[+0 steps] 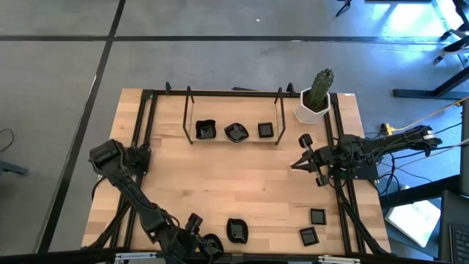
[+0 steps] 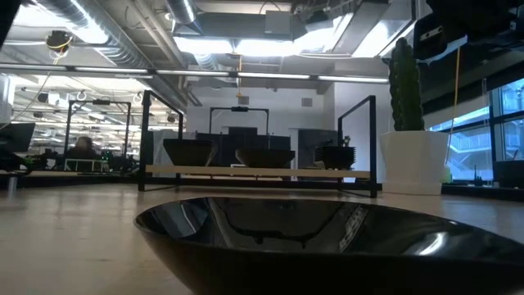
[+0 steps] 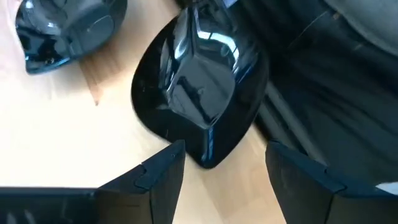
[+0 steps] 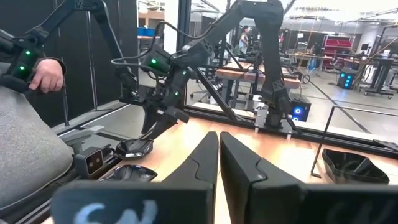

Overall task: Pick & Place Mini shaped plates
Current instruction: Stack the black leaf-shaped plate on top of the black leaf-shaped plate on the shelf

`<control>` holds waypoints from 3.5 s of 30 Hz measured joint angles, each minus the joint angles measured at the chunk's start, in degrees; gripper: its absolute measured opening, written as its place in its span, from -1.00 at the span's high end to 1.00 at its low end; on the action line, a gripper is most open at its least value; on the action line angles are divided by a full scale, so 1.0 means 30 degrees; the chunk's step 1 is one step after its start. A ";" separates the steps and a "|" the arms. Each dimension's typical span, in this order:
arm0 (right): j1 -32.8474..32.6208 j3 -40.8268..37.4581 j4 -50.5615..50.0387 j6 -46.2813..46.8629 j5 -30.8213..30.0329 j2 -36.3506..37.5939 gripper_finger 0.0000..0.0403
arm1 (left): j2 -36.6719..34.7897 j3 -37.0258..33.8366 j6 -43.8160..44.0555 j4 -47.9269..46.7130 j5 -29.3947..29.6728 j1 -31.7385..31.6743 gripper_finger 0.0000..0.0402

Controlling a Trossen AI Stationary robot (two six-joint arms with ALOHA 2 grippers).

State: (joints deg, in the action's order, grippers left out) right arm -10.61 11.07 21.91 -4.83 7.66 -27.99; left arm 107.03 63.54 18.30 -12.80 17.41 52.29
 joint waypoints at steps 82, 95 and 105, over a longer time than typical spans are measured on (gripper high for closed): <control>-0.0004 0.0000 -0.0404 -0.0653 -0.0040 -0.0004 0.91 | -0.2995 0.2576 -2.0835 -0.7261 0.1669 -1.8194 0.99; -0.0005 0.0000 -0.0401 -0.0639 -0.0044 -0.0007 0.91 | -0.2239 0.2569 -2.2220 -0.7198 0.2378 -1.8986 0.98; 0.0000 0.0000 -0.0401 -0.0639 -0.0044 -0.0007 0.91 | -0.2245 0.2569 -2.1547 -0.7030 0.2563 -1.9070 0.95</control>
State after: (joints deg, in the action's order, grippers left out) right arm -10.61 11.07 20.71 -6.74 7.53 -28.01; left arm 100.29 71.24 -46.34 -33.89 25.10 -4.92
